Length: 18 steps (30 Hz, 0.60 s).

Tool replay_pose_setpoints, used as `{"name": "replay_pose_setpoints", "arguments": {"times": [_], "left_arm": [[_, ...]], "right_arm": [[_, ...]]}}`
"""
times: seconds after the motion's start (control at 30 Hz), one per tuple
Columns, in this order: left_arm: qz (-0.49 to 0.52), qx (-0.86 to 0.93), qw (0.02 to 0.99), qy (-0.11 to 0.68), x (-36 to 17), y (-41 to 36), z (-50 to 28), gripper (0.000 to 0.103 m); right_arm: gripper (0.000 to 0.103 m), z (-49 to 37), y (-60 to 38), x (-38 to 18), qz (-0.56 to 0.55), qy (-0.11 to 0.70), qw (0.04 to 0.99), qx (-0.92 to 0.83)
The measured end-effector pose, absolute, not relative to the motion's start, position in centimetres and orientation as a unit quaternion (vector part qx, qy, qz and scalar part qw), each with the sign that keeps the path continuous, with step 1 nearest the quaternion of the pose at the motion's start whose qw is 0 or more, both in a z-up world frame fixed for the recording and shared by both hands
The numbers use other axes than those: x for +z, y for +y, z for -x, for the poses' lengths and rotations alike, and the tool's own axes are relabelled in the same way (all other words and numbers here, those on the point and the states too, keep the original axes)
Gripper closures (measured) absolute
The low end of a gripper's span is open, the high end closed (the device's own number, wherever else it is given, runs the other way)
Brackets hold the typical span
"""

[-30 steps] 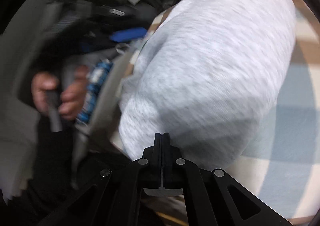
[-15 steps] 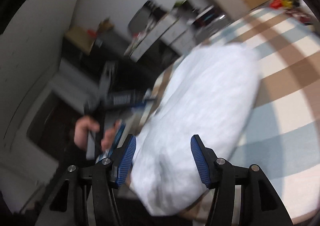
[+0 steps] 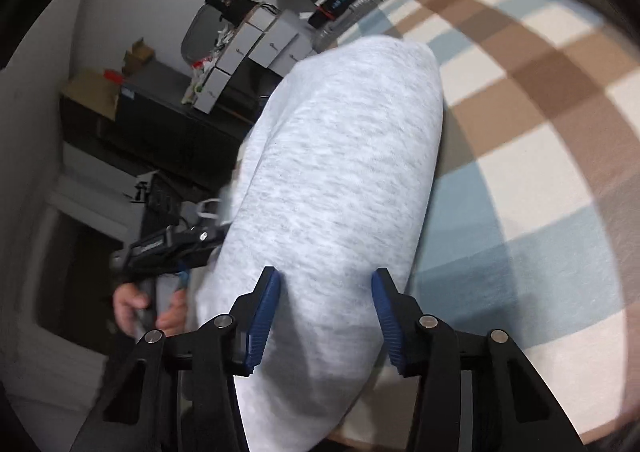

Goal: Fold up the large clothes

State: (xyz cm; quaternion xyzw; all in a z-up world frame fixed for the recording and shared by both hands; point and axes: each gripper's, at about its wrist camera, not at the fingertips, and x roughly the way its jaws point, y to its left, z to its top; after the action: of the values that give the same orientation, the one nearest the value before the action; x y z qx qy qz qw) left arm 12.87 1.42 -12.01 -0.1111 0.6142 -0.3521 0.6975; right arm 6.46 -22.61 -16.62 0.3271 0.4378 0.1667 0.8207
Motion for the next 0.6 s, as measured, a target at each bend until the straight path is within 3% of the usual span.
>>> {"name": "replay_pose_setpoints", "arguments": {"times": [0.1, 0.27, 0.43, 0.5, 0.6], "left_arm": [[0.094, -0.36, 0.696, 0.614, -11.2, 1.0, -11.5, 0.017], [0.112, -0.314, 0.707, 0.624, -7.6, 4.7, -13.9, 0.017], [0.138, -0.368, 0.749, 0.533, -0.7, 4.2, -14.1, 0.016], [0.12, -0.403, 0.735, 0.532, -1.0, 1.6, -13.9, 0.016], [0.093, -0.384, 0.712, 0.581, -5.8, -3.1, -14.6, 0.016]], "right_arm": [[0.059, -6.5, -23.8, -16.3, -0.306, 0.43, 0.837, 0.146], [0.059, -5.6, -25.6, -17.0, -0.364, 0.424, 0.817, 0.142], [0.057, -5.3, -25.2, -16.6, -0.349, 0.422, 0.826, 0.135], [0.057, -5.5, -25.0, -16.5, -0.345, 0.423, 0.827, 0.134], [0.056, -5.9, -25.0, -16.7, -0.35, 0.423, 0.825, 0.136]]}}
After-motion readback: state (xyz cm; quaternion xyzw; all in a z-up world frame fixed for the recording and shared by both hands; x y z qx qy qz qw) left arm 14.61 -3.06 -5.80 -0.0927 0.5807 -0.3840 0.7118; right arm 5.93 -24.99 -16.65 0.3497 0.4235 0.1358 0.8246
